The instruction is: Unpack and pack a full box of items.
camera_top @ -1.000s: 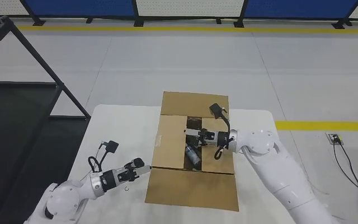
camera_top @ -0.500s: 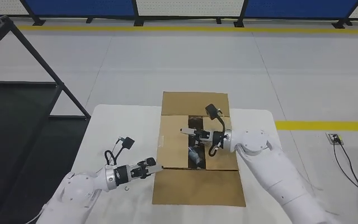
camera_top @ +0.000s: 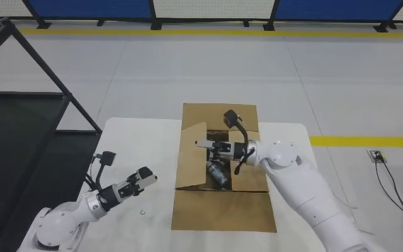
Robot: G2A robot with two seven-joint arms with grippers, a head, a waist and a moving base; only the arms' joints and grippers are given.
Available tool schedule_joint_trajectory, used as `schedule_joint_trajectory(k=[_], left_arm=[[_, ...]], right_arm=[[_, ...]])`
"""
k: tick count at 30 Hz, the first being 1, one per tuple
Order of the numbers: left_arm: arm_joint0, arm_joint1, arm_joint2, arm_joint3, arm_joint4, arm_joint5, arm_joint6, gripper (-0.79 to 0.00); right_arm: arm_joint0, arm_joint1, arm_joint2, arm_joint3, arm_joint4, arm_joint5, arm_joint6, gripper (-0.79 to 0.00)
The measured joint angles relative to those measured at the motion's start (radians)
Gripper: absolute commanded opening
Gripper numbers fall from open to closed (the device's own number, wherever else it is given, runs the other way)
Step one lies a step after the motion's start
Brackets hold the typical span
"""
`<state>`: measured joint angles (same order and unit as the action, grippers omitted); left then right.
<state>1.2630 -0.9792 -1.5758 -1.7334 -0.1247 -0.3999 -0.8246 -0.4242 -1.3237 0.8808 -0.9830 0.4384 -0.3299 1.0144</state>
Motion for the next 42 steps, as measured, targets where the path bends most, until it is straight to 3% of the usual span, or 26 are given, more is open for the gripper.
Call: schedule_joint_trajectory(k=[8, 22, 34, 42], left_arm=[[0.128, 0.006, -0.102, -0.06, 0.012, 0.018, 0.079, 0.0], [0.13, 0.008, -0.097, -0.077, 0.029, 0.037, 0.058, 0.0], [0.141, 0.016, -0.132, -0.127, 0.089, 0.155, 0.066, 0.0], [0.153, 0.013, -0.103, -0.158, 0.129, 0.211, 0.111, 0.0]], right_arm=[[0.016, -0.023, -0.021, -0.029, 0.127, -0.015, 0.1, 0.0], [-0.003, -0.036, -0.04, -0.068, 0.144, 0.002, 0.057, 0.0], [0.12, -0.148, -0.194, 0.085, 0.081, 0.015, -0.184, 0.0], [0.169, -0.215, -0.262, 0.193, 0.046, 0.024, -0.243, 0.0]])
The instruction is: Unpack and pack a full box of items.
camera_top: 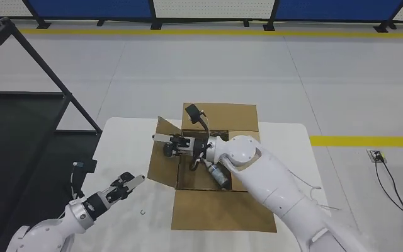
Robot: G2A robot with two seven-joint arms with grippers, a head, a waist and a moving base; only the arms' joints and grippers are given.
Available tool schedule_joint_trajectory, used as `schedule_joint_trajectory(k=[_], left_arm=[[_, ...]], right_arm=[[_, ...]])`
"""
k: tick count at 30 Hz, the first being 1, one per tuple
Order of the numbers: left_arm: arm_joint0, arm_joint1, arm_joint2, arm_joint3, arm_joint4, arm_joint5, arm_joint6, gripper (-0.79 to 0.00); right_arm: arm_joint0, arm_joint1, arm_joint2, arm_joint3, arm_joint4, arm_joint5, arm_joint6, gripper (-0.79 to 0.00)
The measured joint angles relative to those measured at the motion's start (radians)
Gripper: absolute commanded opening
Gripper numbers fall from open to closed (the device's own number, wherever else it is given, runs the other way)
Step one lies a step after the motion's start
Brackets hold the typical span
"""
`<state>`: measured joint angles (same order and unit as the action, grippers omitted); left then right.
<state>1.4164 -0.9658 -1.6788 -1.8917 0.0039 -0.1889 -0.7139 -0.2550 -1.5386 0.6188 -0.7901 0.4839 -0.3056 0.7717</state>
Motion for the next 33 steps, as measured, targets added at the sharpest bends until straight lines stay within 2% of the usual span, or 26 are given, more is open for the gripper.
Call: schedule_joint_trajectory(k=[5, 14, 22, 33], left_arm=[[-0.027, -0.003, 0.043, 0.014, 0.037, 0.074, 0.028, 0.0], [-0.076, -0.008, 0.133, 0.052, 0.193, 0.214, 0.075, 0.0], [-0.089, -0.011, 0.154, 0.096, 0.219, 0.261, 0.085, 0.0], [-0.121, -0.015, 0.187, 0.151, 0.266, 0.309, 0.086, 0.0]], right_arm=[[0.022, -0.043, -0.029, 0.069, -0.009, -0.005, -0.021, 0.0], [0.04, -0.083, -0.009, 0.162, 0.027, -0.126, 0.031, 0.0], [0.029, -0.072, 0.053, 0.167, 0.033, -0.229, 0.068, 0.0], [-0.019, -0.033, 0.139, 0.104, -0.017, -0.227, 0.08, 0.0]])
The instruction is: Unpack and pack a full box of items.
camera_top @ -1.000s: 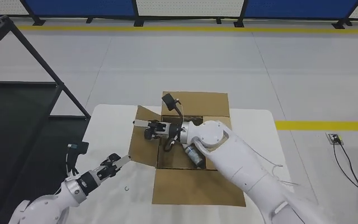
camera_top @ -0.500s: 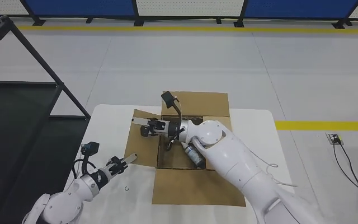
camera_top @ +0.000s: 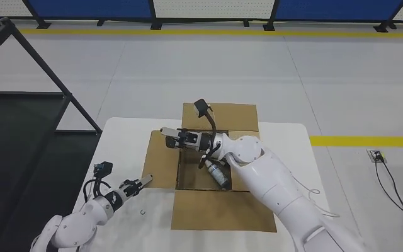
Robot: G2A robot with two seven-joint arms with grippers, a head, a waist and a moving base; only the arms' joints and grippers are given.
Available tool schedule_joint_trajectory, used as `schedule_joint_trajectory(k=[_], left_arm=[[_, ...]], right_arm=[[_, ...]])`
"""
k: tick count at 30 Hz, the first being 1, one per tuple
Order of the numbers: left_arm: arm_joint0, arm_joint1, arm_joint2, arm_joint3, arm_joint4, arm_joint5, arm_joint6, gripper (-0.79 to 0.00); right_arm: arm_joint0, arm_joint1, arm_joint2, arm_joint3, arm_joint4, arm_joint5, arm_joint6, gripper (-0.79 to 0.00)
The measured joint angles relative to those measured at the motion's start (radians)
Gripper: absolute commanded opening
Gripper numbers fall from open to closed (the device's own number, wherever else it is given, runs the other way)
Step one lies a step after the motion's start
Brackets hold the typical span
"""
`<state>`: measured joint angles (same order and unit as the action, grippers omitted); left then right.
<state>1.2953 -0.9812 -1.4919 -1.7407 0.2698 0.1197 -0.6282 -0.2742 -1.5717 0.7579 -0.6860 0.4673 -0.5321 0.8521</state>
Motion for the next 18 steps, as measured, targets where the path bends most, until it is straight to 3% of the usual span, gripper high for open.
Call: schedule_joint_trajectory(k=[8, 18], left_arm=[[-0.002, -0.004, 0.016, 0.0, 0.019, 0.016, 0.007, 0.0], [0.017, -0.006, 0.005, -0.038, 0.008, 0.008, 0.017, 0.0]], right_arm=[[-0.013, 0.013, 0.008, -0.049, -0.063, 0.137, 0.081, 0.0], [0.021, -0.031, -0.059, -0.017, -0.166, 0.252, -0.015, 0.0]])
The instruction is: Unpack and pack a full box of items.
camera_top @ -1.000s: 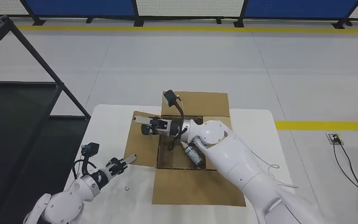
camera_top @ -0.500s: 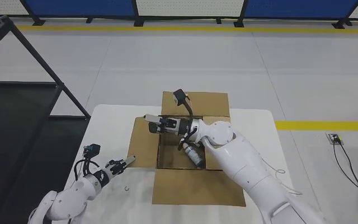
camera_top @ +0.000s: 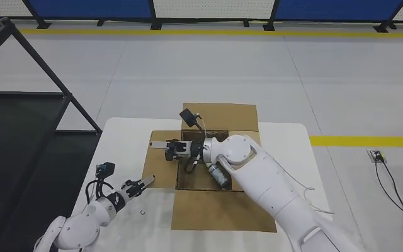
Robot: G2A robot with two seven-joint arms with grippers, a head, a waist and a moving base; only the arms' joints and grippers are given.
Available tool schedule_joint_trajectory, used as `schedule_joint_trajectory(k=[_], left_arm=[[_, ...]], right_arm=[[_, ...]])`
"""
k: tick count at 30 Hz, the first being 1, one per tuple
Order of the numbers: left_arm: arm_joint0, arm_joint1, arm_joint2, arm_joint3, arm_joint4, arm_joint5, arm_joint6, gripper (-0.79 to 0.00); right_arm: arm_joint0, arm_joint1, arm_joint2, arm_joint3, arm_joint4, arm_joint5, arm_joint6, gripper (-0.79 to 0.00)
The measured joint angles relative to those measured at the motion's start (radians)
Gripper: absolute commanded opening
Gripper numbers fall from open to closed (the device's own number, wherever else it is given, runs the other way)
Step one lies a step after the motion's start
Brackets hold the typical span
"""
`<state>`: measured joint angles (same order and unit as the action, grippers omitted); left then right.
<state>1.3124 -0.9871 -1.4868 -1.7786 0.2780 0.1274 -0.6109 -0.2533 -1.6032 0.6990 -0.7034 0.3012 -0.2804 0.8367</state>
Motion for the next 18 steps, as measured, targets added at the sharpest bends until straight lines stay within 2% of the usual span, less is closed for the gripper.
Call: schedule_joint_trajectory(k=[9, 18], left_arm=[[0.061, 0.002, -0.046, -0.078, -0.007, -0.031, 0.023, 0.0], [0.128, 0.004, -0.101, -0.159, -0.011, -0.053, 0.031, 0.0]], right_arm=[[0.046, -0.056, -0.039, 0.105, -0.048, 0.06, -0.128, 0.0], [0.069, -0.098, -0.038, 0.19, -0.049, 0.049, -0.197, 0.0]])
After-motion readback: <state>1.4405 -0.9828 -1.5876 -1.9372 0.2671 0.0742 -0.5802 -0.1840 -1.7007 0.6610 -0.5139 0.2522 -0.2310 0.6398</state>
